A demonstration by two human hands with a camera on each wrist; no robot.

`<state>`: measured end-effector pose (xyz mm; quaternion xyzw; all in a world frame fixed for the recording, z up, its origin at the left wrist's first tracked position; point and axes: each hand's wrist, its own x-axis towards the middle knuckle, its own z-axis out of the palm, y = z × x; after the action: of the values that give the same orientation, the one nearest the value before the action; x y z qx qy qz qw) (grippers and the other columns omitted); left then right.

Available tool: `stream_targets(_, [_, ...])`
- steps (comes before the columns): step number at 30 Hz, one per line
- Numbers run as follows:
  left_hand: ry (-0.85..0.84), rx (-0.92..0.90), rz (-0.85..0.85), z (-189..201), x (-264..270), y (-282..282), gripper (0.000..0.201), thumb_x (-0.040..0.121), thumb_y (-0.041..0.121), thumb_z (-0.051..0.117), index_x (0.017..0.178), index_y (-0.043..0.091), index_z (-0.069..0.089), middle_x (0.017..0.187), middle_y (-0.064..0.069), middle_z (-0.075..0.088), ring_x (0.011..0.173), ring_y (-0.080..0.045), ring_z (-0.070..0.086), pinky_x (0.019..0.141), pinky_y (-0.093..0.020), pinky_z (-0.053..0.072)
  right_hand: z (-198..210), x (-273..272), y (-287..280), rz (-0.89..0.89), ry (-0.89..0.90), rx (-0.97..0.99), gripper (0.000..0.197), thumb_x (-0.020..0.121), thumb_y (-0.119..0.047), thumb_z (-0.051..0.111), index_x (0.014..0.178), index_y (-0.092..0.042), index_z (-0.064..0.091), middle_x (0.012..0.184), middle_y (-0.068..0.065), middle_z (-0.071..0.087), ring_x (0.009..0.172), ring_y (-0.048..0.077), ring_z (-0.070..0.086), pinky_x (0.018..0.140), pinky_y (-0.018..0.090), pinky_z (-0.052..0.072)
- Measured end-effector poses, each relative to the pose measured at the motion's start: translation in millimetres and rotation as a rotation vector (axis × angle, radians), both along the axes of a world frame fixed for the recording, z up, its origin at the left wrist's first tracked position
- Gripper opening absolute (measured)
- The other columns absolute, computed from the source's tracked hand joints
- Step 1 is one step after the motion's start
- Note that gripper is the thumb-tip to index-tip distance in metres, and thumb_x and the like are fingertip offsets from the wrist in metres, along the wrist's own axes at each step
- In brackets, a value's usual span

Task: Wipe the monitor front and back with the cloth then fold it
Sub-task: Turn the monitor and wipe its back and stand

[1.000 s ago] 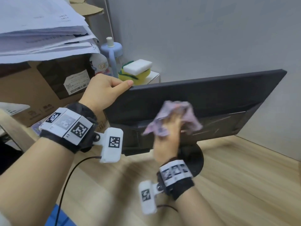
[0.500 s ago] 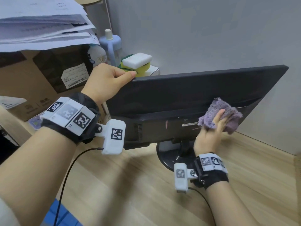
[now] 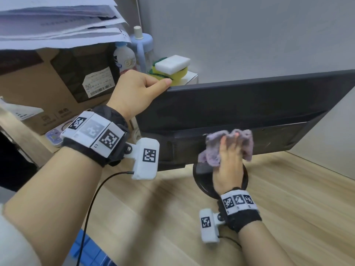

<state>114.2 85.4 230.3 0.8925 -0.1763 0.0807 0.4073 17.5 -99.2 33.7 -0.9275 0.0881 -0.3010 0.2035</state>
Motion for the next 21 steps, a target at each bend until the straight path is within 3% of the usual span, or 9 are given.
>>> stream_targets(2, [-0.018,0.009,0.006,0,1,-1,0.033,0.089,0.034,0.054,0.063,0.014,0.059,0.043,0.009,0.037,0.037,0.010,0.043,0.044,0.002,0.030,6,9,-13,-0.191,-0.058,0.283,0.068,0.089,-0.007,0.042,0.144,-0.009,0.003,0.153,0.024,0.004,0.143,0.034,-0.001,0.118,0.027,-0.003])
stream_targets(4, [-0.025,0.019,0.009,0,1,-2,0.029,0.089,0.035,0.054,0.071,0.014,0.062,0.049,0.007,0.038,0.039,0.011,0.044,0.044,0.002,0.031,3,20,-4,-0.306,-0.078,0.389,0.057,0.091,-0.021,0.029,0.143,-0.002,0.018,0.154,0.025,0.006,0.144,0.032,0.000,0.120,0.030,-0.006])
stream_targets(6, [-0.021,0.023,0.013,-1,2,-1,0.032,0.089,0.035,0.054,0.065,0.014,0.059,0.048,0.006,0.036,0.037,0.009,0.044,0.042,0.002,0.030,1,20,27,-0.198,-0.019,0.348,0.067,0.083,-0.017,0.043,0.143,-0.001,0.017,0.155,0.023,0.004,0.143,0.029,0.001,0.120,0.031,0.004])
stream_targets(9, [0.000,0.029,0.018,0,3,0,0.037,0.089,0.035,0.054,0.058,0.014,0.058,0.047,0.004,0.034,0.036,0.006,0.042,0.042,0.001,0.029,-11,3,69,0.160,0.056,-0.068,0.096,0.064,-0.009,0.062,0.145,-0.016,0.011,0.154,0.012,-0.005,0.138,0.040,0.009,0.101,0.045,0.038])
stream_targets(12, [-0.006,0.023,0.019,0,2,-2,0.043,0.089,0.034,0.055,0.048,0.023,0.050,0.034,0.012,0.033,0.036,0.006,0.042,0.043,0.002,0.028,-18,2,52,0.297,0.076,-0.282,0.069,0.069,-0.019,0.040,0.136,-0.027,0.030,0.149,-0.005,0.027,0.133,0.025,0.023,0.082,0.035,0.055])
stream_targets(14, [-0.002,0.018,0.015,0,4,-3,0.043,0.089,0.035,0.055,0.048,0.023,0.050,0.032,0.011,0.035,0.036,0.005,0.041,0.043,0.001,0.028,-12,5,25,0.221,0.117,-0.253,0.066,0.067,-0.018,0.038,0.133,-0.023,0.033,0.139,-0.004,0.040,0.141,0.023,0.009,0.077,0.037,0.056])
stream_targets(17, [-0.007,0.014,0.028,-1,8,-3,0.034,0.089,0.034,0.054,0.062,0.014,0.058,0.045,0.006,0.034,0.035,0.008,0.042,0.042,0.002,0.028,5,10,-17,-0.009,0.004,-0.133,0.081,0.071,-0.005,0.049,0.144,-0.017,0.015,0.148,0.013,0.021,0.140,0.019,-0.023,0.100,0.053,0.037])
stream_targets(19, [-0.015,0.018,0.028,-2,9,-3,0.032,0.089,0.034,0.054,0.067,0.012,0.059,0.047,0.006,0.034,0.036,0.008,0.042,0.042,0.002,0.029,26,10,-47,-0.125,0.036,0.042,0.076,0.086,-0.008,0.047,0.147,-0.013,0.002,0.151,0.016,-0.003,0.139,0.025,-0.018,0.112,0.050,0.015])
stream_targets(21, [-0.014,0.022,0.031,-1,9,-4,0.031,0.089,0.035,0.054,0.070,0.013,0.062,0.048,0.006,0.038,0.040,0.005,0.045,0.043,0.002,0.029,38,12,-73,-0.271,-0.013,0.284,0.063,0.094,-0.021,0.037,0.146,-0.011,0.003,0.155,0.021,-0.003,0.143,0.032,-0.006,0.116,0.043,0.006])
